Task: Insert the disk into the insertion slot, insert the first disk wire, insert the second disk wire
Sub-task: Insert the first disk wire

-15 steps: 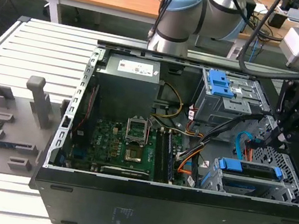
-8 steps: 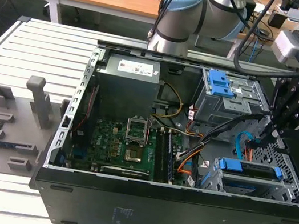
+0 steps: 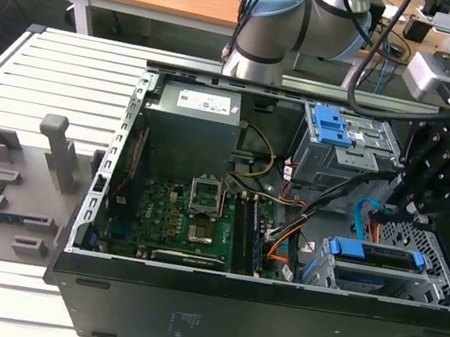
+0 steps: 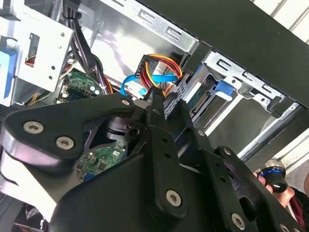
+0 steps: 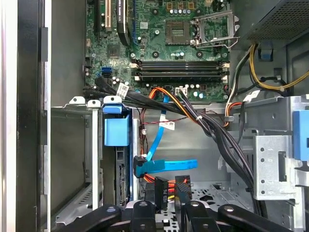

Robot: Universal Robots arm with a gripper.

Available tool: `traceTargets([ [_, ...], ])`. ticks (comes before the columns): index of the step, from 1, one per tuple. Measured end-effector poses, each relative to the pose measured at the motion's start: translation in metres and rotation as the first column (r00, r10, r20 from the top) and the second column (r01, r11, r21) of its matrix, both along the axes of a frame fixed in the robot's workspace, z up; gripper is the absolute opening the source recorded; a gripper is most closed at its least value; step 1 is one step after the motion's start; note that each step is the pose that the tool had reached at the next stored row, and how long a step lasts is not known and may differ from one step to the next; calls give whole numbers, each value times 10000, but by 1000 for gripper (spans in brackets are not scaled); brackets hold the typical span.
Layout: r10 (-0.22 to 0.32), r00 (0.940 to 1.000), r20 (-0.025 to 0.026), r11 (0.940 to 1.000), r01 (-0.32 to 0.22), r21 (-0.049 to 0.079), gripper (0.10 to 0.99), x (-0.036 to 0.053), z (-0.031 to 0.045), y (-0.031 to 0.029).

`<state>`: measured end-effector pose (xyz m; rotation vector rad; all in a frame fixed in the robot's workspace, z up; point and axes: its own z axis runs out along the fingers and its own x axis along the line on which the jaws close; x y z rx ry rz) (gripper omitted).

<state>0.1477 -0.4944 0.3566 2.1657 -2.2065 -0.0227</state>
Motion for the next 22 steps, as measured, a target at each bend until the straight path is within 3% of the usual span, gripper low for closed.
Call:
traceTargets([
  [4, 0, 10000, 0, 9998, 0, -205, 302, 0, -29, 0],
  [6, 0, 10000, 0, 9997, 0, -239, 286, 0, -29, 0],
  [8, 0, 10000, 0, 9996, 0, -275, 169, 0, -29, 0],
  [13, 0, 10000, 0, 9995, 0, -312, 169, 0, -29, -13],
  [17, -1, 10000, -1, 9994, 1, -347, 169, 2, -53, -140],
  [22, -1, 10000, -6, 9993, 1, -375, 169, 21, -110, -212],
])
